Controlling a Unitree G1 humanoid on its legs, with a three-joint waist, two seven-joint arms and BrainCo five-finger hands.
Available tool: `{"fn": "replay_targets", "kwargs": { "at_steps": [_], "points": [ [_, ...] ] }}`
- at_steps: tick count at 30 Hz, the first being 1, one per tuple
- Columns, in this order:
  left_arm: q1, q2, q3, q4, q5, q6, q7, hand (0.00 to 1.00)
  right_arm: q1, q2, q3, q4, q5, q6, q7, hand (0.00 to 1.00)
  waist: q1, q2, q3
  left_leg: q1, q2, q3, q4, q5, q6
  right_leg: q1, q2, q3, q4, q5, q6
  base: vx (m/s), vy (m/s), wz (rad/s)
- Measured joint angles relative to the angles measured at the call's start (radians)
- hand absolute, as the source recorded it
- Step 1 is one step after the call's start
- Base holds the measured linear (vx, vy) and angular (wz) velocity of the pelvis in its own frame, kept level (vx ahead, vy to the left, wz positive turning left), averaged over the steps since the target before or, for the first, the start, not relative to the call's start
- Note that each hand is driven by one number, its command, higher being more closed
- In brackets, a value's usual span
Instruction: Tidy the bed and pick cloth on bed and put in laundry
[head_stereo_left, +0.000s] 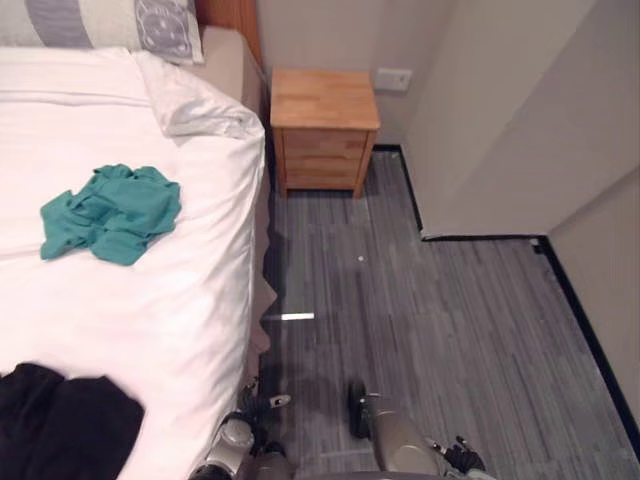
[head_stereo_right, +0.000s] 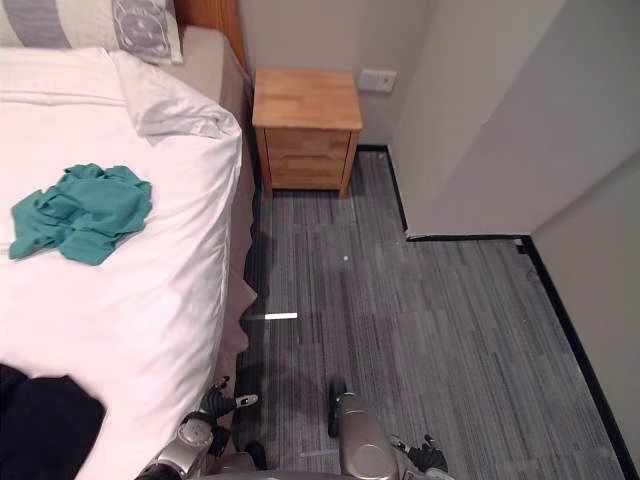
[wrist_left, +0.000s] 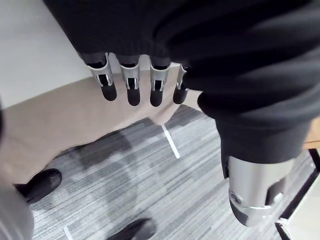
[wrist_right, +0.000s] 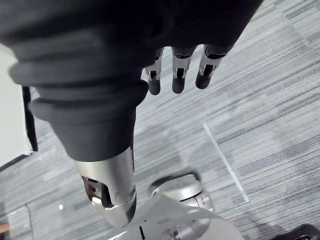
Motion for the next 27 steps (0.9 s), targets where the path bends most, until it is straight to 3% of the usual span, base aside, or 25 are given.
{"fn": "replay_targets", "kwargs": {
  "at_steps": [1,2,3,4,5,6,7,8,10,11,12,14,15,16,17,18,19,20,21,23,24,26,27],
  "points": [
    [0.001,0.003,0.015,0.012,0.012,0.000,0.000,0.00,0.007,0.002,0.000,0.000,0.000,0.000,-0.001,0.00,-0.004,-0.001,0.000,0.051,0.004,0.004,-0.020,-0.025,-0.028,0.006,0.004,-0.011,-0.037,0.023,-0.002,0.73,-0.162,0.12],
    [0.013,-0.009,0.032,0.028,0.027,-0.002,-0.001,0.00,0.003,-0.006,-0.009,0.000,-0.001,-0.002,-0.001,0.00,-0.003,0.031,-0.005,0.102,0.035,0.010,0.000,-0.035,-0.054,0.011,0.022,-0.032,0.038,0.133,-0.033,0.76,-0.158,0.08],
    [0.015,-0.012,0.043,0.027,0.031,-0.004,0.000,0.00,-0.002,-0.005,-0.014,-0.001,-0.001,-0.003,-0.002,0.00,-0.003,0.038,-0.005,0.090,0.048,0.012,0.058,-0.034,-0.066,0.008,0.030,-0.031,0.070,0.140,-0.054,0.75,-0.198,-0.11],
    [0.016,-0.038,0.072,0.025,0.032,-0.004,0.001,0.00,-0.015,-0.017,-0.019,-0.010,-0.001,-0.002,-0.003,0.00,0.001,0.056,0.004,0.024,0.086,0.017,0.276,-0.005,-0.115,0.038,0.054,-0.041,0.109,0.080,-0.064,0.72,-0.247,-0.18],
    [0.028,-0.051,0.124,0.014,0.031,-0.003,0.001,0.00,-0.012,-0.017,-0.015,-0.044,-0.002,-0.001,-0.003,0.00,0.007,0.077,0.013,-0.102,0.136,-0.006,0.601,0.119,-0.142,0.109,0.082,-0.040,0.113,0.033,-0.088,0.82,-0.290,-0.20],
    [0.040,-0.061,0.139,0.003,0.030,-0.002,0.001,0.00,-0.009,-0.022,-0.013,-0.053,0.000,-0.002,-0.004,0.00,0.010,0.087,0.012,-0.153,0.157,-0.018,0.729,0.140,-0.145,0.139,0.096,-0.035,0.109,0.020,-0.096,0.79,-0.223,-0.45],
    [0.065,-0.074,0.146,-0.022,0.018,-0.004,0.000,0.00,-0.012,-0.025,-0.005,-0.074,0.001,0.000,-0.011,0.00,0.036,0.091,0.014,-0.243,0.194,-0.023,0.981,0.132,-0.140,0.228,0.127,-0.005,0.088,-0.009,-0.109,0.65,-0.117,-0.59],
    [0.063,-0.080,0.148,-0.043,0.001,-0.005,0.003,0.00,-0.013,-0.022,0.004,-0.092,0.001,-0.002,-0.015,0.00,0.055,0.088,0.015,-0.283,0.201,-0.014,1.058,0.128,-0.136,0.282,0.133,0.005,0.066,-0.010,-0.111,0.62,-0.097,-0.75],
    [0.054,-0.084,0.136,-0.069,-0.004,-0.010,0.004,0.00,-0.028,-0.006,0.020,-0.122,0.001,-0.002,-0.015,0.00,0.077,0.063,0.018,-0.367,0.202,0.054,1.023,0.108,-0.102,0.390,0.115,0.019,-0.004,-0.012,-0.109,0.54,-0.086,-0.45],
    [0.051,-0.089,0.132,-0.077,-0.010,-0.021,0.004,0.00,-0.046,-0.002,0.030,-0.119,0.000,-0.002,-0.015,0.00,0.082,0.046,0.010,-0.399,0.196,0.112,0.887,0.096,-0.082,0.433,0.094,0.033,-0.045,-0.023,-0.091,0.56,-0.040,-0.42],
    [0.038,-0.097,0.126,-0.084,-0.011,-0.019,0.004,0.00,-0.068,0.002,0.037,-0.110,0.000,-0.001,-0.012,0.00,0.087,0.040,0.010,-0.408,0.167,0.178,0.621,0.095,-0.080,0.483,0.070,0.020,-0.090,-0.048,-0.059,0.65,0.019,-0.42],
    [0.038,-0.107,0.105,-0.084,-0.010,-0.019,0.004,0.00,-0.074,-0.009,0.041,-0.106,-0.002,-0.001,-0.012,0.00,0.088,0.064,-0.005,-0.408,0.136,0.233,0.358,0.136,-0.082,0.503,0.064,0.000,-0.104,-0.084,-0.042,0.46,0.091,-0.10],
    [0.036,-0.101,0.081,-0.075,-0.010,-0.019,0.002,0.00,-0.070,-0.012,0.040,-0.085,-0.003,0.002,-0.016,0.00,0.089,0.071,-0.023,-0.395,0.105,0.296,0.263,0.218,0.046,0.535,0.048,-0.020,-0.091,-0.134,-0.016,0.42,0.142,0.28],
    [0.036,-0.095,0.081,-0.071,-0.010,-0.019,0.003,0.00,-0.066,-0.003,0.040,-0.081,-0.003,0.007,-0.017,0.00,0.088,0.054,-0.034,-0.390,0.080,0.319,0.259,0.212,0.052,0.538,0.018,-0.037,-0.077,-0.142,-0.004,0.63,0.230,0.80],
    [0.037,-0.097,0.075,-0.065,-0.010,-0.019,0.003,0.00,-0.047,0.004,0.042,-0.069,-0.007,0.008,-0.016,0.00,0.079,0.043,-0.048,-0.377,0.045,0.347,0.247,0.168,0.098,0.532,-0.008,-0.085,0.003,-0.171,0.041,0.64,0.259,1.14],
    [0.038,-0.101,0.057,-0.052,-0.020,-0.019,0.003,0.00,-0.044,-0.001,0.040,-0.031,-0.017,0.009,-0.017,0.00,0.078,0.042,-0.049,-0.343,0.018,0.317,0.226,0.144,0.103,0.468,-0.042,-0.124,0.220,-0.205,0.093,0.53,0.217,1.15],
    [0.041,-0.101,0.052,-0.045,-0.025,-0.019,0.002,0.00,-0.053,-0.002,0.032,-0.026,-0.014,0.009,-0.016,0.00,0.081,0.041,-0.048,-0.321,-0.001,0.296,0.202,0.141,0.100,0.428,-0.060,-0.133,0.348,-0.204,0.092,0.60,0.228,1.21],
    [0.063,-0.095,0.043,-0.042,-0.040,-0.017,0.002,0.00,-0.055,-0.002,0.030,-0.025,-0.026,0.010,-0.016,0.00,0.077,0.016,-0.050,-0.251,-0.053,0.235,0.133,0.141,0.100,0.319,-0.130,-0.131,0.665,-0.118,0.087,0.48,0.119,1.51],
    [0.075,-0.088,0.025,-0.044,-0.042,-0.014,0.002,0.00,-0.054,-0.003,0.029,-0.023,-0.037,0.010,-0.017,0.00,0.065,0.005,-0.047,-0.194,-0.084,0.167,0.102,0.137,0.104,0.255,-0.158,-0.113,0.842,-0.103,0.089,0.59,0.108,1.75],
    [0.080,-0.072,0.003,-0.032,-0.057,-0.012,-0.010,0.00,-0.053,-0.005,0.031,-0.015,-0.043,0.010,-0.017,0.00,0.055,0.005,-0.047,-0.134,-0.094,0.041,0.073,0.132,0.107,0.206,-0.141,-0.105,0.854,-0.209,0.067,0.48,-0.038,1.94],
    [0.078,-0.078,-0.002,-0.030,-0.061,-0.011,-0.018,0.00,-0.055,-0.006,0.032,-0.016,-0.044,0.009,-0.017,0.00,0.056,0.006,-0.046,-0.121,-0.094,0.002,0.065,0.133,0.106,0.192,-0.124,-0.103,0.816,-0.226,0.065,0.51,-0.114,2.10],
    [0.076,-0.104,-0.003,-0.028,-0.061,-0.012,-0.020,0.00,-0.060,-0.006,0.032,-0.012,-0.044,0.003,-0.016,0.00,0.055,0.010,-0.045,-0.095,-0.083,-0.152,0.063,0.134,0.103,0.160,-0.061,0.022,0.546,-0.247,0.065,0.51,-0.210,2.11],
    [0.077,-0.109,-0.003,-0.027,-0.061,-0.012,-0.020,0.00,-0.060,-0.008,0.031,-0.007,-0.043,0.002,-0.016,0.00,0.055,0.011,-0.045,-0.093,-0.079,-0.184,0.067,0.133,0.090,0.158,-0.048,0.080,0.485,-0.243,0.066,0.58,-0.401,2.70]
  ]
}}
